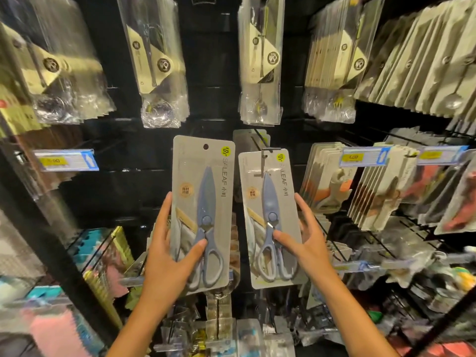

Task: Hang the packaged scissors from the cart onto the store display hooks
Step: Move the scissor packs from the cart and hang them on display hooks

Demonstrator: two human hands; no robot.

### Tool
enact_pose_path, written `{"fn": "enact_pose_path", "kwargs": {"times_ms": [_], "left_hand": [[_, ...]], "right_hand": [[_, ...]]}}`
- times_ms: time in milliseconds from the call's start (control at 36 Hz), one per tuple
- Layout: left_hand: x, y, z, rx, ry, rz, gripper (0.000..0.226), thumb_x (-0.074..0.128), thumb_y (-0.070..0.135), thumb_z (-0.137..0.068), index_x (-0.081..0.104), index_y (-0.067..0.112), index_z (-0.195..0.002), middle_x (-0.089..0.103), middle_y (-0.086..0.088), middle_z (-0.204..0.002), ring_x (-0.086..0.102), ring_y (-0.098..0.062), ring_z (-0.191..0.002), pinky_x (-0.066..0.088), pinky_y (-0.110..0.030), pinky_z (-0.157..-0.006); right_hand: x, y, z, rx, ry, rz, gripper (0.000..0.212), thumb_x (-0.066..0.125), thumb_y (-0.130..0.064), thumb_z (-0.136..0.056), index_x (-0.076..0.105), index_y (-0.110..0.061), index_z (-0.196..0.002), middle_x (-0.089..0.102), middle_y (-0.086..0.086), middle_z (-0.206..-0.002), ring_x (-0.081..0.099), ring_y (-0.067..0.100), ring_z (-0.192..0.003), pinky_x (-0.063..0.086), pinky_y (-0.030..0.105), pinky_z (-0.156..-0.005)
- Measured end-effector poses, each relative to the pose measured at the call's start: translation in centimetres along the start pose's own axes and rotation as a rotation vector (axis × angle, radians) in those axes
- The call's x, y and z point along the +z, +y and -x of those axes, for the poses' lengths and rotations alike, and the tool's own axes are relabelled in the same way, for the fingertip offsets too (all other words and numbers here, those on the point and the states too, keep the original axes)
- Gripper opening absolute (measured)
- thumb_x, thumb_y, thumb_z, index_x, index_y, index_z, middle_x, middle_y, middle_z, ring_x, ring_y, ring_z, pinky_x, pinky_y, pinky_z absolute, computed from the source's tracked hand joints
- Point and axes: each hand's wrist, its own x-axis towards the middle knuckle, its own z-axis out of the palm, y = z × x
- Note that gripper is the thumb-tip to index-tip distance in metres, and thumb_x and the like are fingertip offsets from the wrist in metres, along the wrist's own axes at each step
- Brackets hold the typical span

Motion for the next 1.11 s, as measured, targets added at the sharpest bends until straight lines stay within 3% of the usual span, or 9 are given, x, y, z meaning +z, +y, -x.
{"fn": "enact_pose_path", "kwargs": {"times_ms": [111, 194, 306, 361, 417, 500, 611, 778, 1111], "left_hand": [[0.2, 0.4, -0.2, -0.023, 0.002, 0.015, 0.097, 0.078, 0.026, -0.079, 0.022, 0.057, -0.152, 0.034, 0.035, -0.154, 0.042, -0.005, -0.143, 0.043, -0.05, -0.114], [0.4, 0.6, -0.5, -0.015, 0.008, 0.012, 0.097, 0.078, 0.025, -0.08, 0.022, 0.056, -0.153, 0.033, 0.038, -0.152, 0.043, -0.005, -0.142, 0.043, -0.05, -0.114], [0.5, 0.6, -1.0, -0.007, 0.016, 0.002, 0.097, 0.078, 0.023, -0.081, 0.022, 0.054, -0.154, 0.034, 0.035, -0.153, 0.045, -0.009, -0.141, 0.044, -0.05, -0.113], [0.6, 0.6, -1.3, -0.003, 0.022, 0.005, 0.096, 0.078, 0.022, -0.081, 0.023, 0.053, -0.154, 0.035, 0.034, -0.154, 0.047, -0.01, -0.141, 0.045, -0.05, -0.112], [0.8, 0.6, -1.6, -0.004, 0.03, 0.009, 0.097, 0.078, 0.021, -0.081, 0.023, 0.053, -0.154, 0.036, 0.033, -0.154, 0.048, -0.009, -0.14, 0.047, -0.05, -0.111], [0.9, 0.5, -1.8, -0.01, 0.037, 0.022, 0.098, 0.079, 0.018, -0.08, 0.024, 0.056, -0.152, 0.039, 0.033, -0.152, 0.05, -0.01, -0.138, 0.049, -0.051, -0.108], [0.7, 1.0, -2.1, -0.009, 0.036, 0.023, 0.099, 0.08, 0.018, -0.08, 0.024, 0.058, -0.151, 0.04, 0.039, -0.148, 0.05, -0.005, -0.136, 0.05, -0.047, -0.108], [0.6, 1.3, -2.4, 0.016, 0.041, 0.016, 0.098, 0.079, 0.022, -0.08, 0.024, 0.053, -0.153, 0.041, 0.031, -0.152, 0.05, -0.008, -0.138, 0.049, -0.052, -0.108], [0.6, 2.0, -2.9, 0.044, 0.028, 0.006, 0.097, 0.079, 0.022, -0.081, 0.022, 0.055, -0.153, 0.037, 0.028, -0.156, 0.048, -0.011, -0.14, 0.047, -0.051, -0.111]], "right_hand": [[0.4, 0.7, -0.7, -0.014, -0.013, 0.054, 0.088, 0.076, -0.009, -0.087, 0.027, -0.039, -0.155, 0.051, -0.044, -0.132, 0.058, -0.005, -0.122, 0.055, 0.024, -0.094], [0.7, 1.3, -1.3, -0.04, -0.025, 0.108, 0.091, 0.074, -0.012, -0.089, 0.021, -0.041, -0.156, 0.04, -0.052, -0.134, 0.052, -0.013, -0.123, 0.053, 0.017, -0.094], [0.9, 1.8, -2.1, -0.048, -0.048, 0.261, 0.094, 0.069, -0.023, -0.095, 0.003, -0.048, -0.157, 0.03, -0.066, -0.121, 0.049, -0.027, -0.112, 0.047, 0.007, -0.088], [0.9, 1.9, -2.6, -0.055, -0.051, 0.339, 0.095, 0.067, -0.03, -0.096, -0.005, -0.054, -0.154, 0.035, -0.059, -0.125, 0.056, -0.016, -0.111, 0.051, 0.018, -0.093], [1.0, 2.1, -3.4, -0.045, -0.035, 0.388, 0.096, 0.066, -0.036, -0.096, -0.01, -0.059, -0.151, 0.043, -0.036, -0.138, 0.06, 0.002, -0.116, 0.056, 0.032, -0.096], [1.4, 3.0, -4.9, -0.04, -0.001, 0.463, 0.096, 0.064, -0.042, -0.095, -0.013, -0.061, -0.148, 0.047, -0.011, -0.151, 0.061, 0.016, -0.123, 0.056, 0.039, -0.095], [2.4, 4.1, -6.9, -0.065, 0.015, 0.539, 0.097, 0.062, -0.045, -0.096, -0.019, -0.06, -0.147, 0.036, -0.005, -0.16, 0.058, 0.024, -0.129, 0.056, 0.046, -0.097], [3.7, 5.6, -9.9, -0.046, 0.041, 0.553, 0.097, 0.061, -0.044, -0.097, -0.022, -0.059, -0.147, 0.035, 0.002, -0.161, 0.054, 0.033, -0.131, 0.052, 0.056, -0.099], [4.6, 6.3, -14.2, 0.09, 0.018, 0.647, 0.098, 0.057, -0.044, -0.099, -0.026, -0.047, -0.15, 0.052, 0.018, -0.139, 0.061, 0.036, -0.116, 0.05, 0.055, -0.092]]}}
